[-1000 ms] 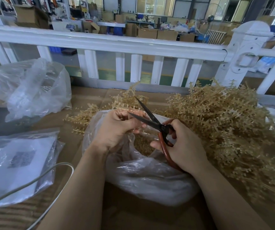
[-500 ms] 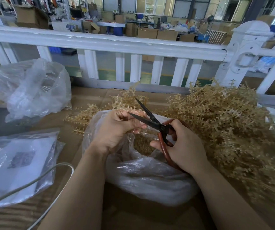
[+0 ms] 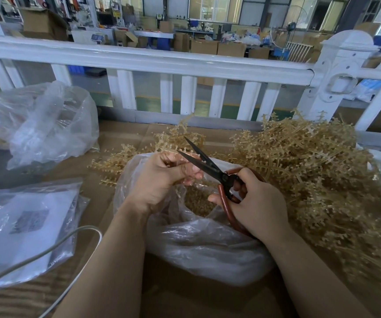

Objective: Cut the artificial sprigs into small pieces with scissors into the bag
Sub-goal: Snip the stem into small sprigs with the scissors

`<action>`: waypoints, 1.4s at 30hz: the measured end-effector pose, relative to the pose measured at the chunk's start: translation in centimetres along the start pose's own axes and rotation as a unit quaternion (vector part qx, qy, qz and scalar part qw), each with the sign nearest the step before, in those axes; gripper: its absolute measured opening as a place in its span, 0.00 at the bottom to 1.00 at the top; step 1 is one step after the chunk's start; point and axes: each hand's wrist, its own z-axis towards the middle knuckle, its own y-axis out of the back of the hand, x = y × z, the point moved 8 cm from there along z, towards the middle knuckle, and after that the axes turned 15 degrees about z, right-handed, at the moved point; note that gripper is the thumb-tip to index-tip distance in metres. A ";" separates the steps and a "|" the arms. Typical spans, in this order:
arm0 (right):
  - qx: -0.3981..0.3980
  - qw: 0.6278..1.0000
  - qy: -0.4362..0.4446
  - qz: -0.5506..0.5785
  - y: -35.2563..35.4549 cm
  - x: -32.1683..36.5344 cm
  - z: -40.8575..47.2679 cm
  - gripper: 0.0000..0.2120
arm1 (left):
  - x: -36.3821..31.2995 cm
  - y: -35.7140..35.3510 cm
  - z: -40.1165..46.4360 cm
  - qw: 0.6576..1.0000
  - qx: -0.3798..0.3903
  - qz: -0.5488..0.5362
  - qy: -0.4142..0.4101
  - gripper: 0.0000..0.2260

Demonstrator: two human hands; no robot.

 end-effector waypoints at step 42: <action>0.002 0.997 -0.012 -0.074 0.2 0.0 0.1 0.35 | -0.3 -0.5 -0.1 0.998 0.024 0.057 0.001 0.05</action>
